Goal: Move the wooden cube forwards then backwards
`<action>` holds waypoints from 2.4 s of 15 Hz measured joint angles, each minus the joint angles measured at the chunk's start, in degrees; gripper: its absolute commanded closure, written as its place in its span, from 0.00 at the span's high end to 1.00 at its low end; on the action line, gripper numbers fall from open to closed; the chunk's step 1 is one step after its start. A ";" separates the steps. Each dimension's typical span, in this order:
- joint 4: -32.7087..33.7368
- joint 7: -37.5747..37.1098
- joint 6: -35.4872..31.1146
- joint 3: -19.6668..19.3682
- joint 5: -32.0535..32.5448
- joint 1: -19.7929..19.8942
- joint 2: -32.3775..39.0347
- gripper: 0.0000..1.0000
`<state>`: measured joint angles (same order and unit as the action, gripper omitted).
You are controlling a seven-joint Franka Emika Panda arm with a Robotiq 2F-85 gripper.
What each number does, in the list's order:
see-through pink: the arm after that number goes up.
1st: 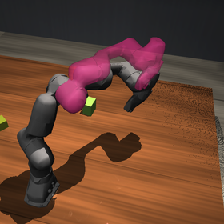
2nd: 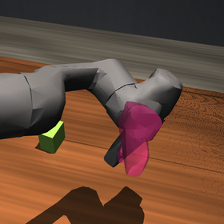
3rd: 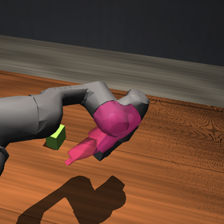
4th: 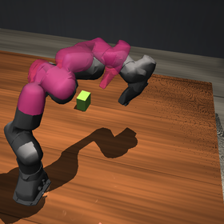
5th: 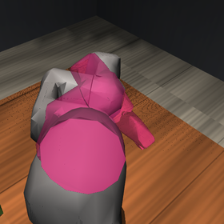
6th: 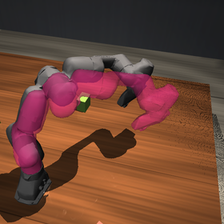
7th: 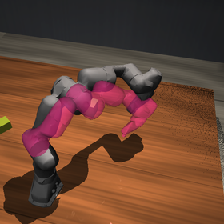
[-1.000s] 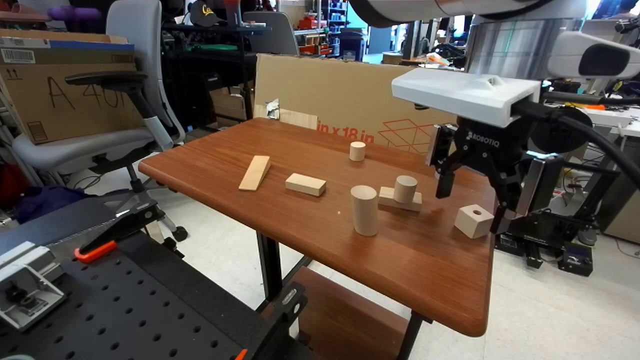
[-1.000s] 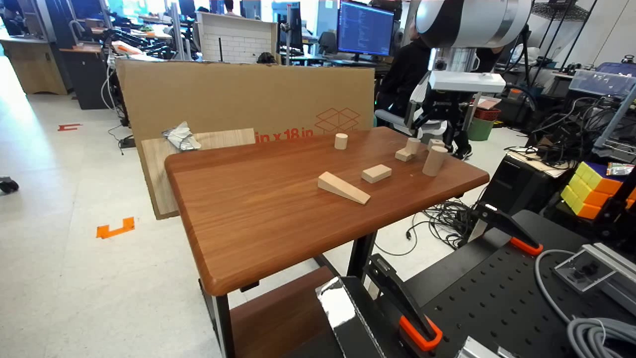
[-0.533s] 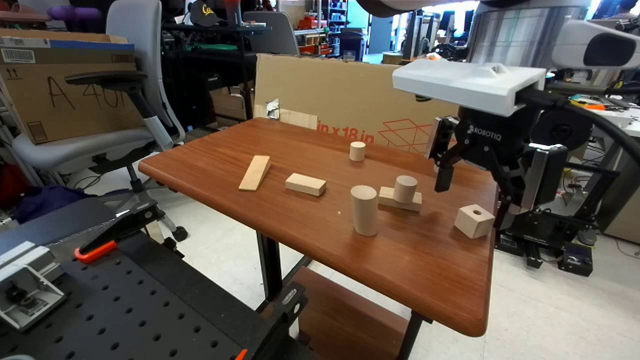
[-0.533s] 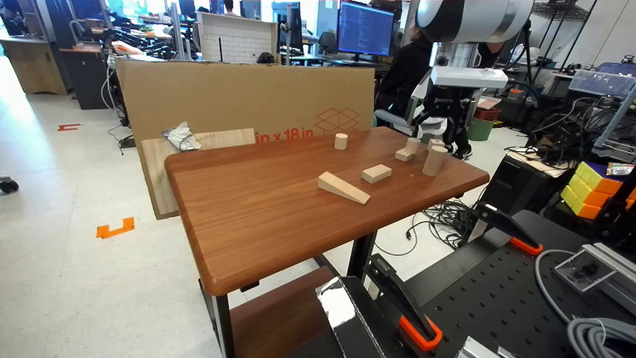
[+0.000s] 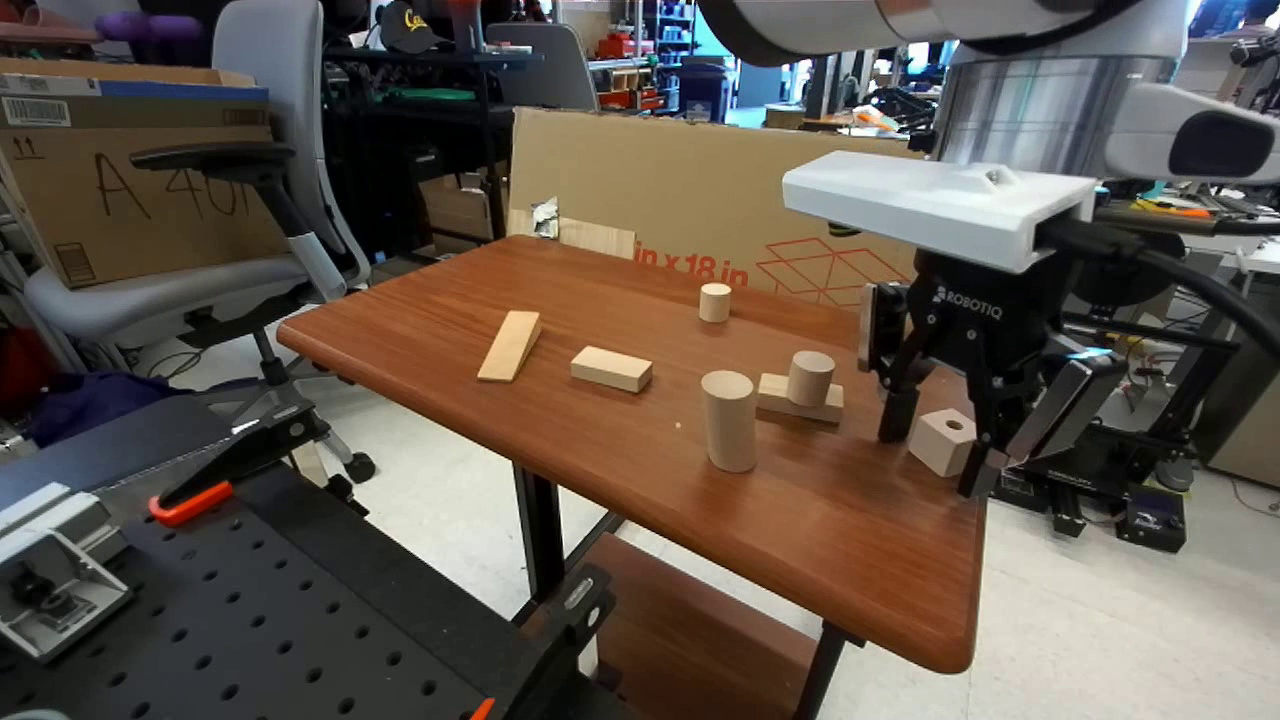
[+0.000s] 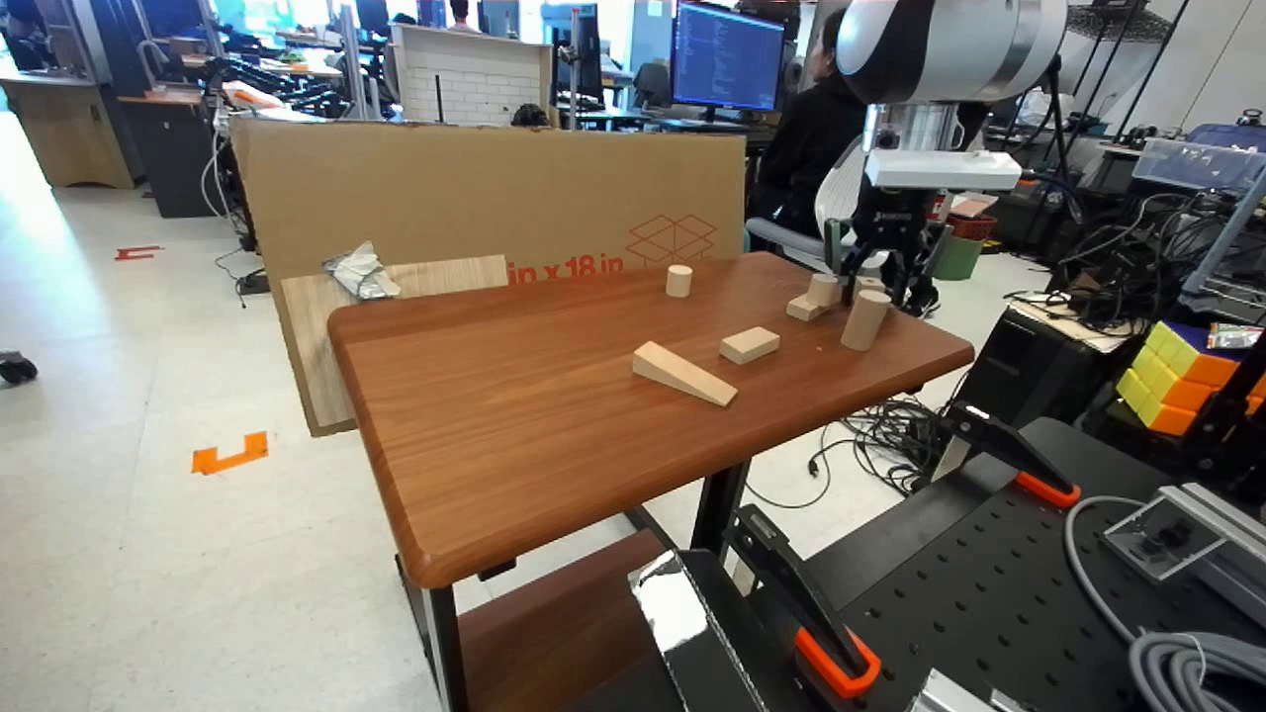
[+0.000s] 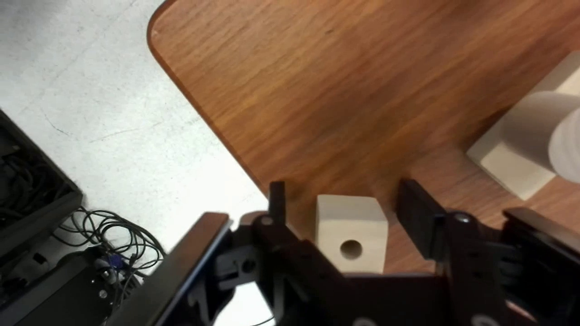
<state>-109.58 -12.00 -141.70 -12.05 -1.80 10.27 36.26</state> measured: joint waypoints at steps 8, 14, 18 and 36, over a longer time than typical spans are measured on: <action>1.11 0.00 0.04 0.02 0.36 -0.56 0.02 0.09; 5.42 -0.92 1.23 0.85 0.31 -2.31 0.61 0.09; 9.52 -2.42 1.23 1.82 0.09 -3.21 2.89 0.09; 17.47 -8.24 3.36 3.44 -1.08 -5.99 9.52 0.95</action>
<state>-92.11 -20.24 -138.34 -8.62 -2.88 4.28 45.78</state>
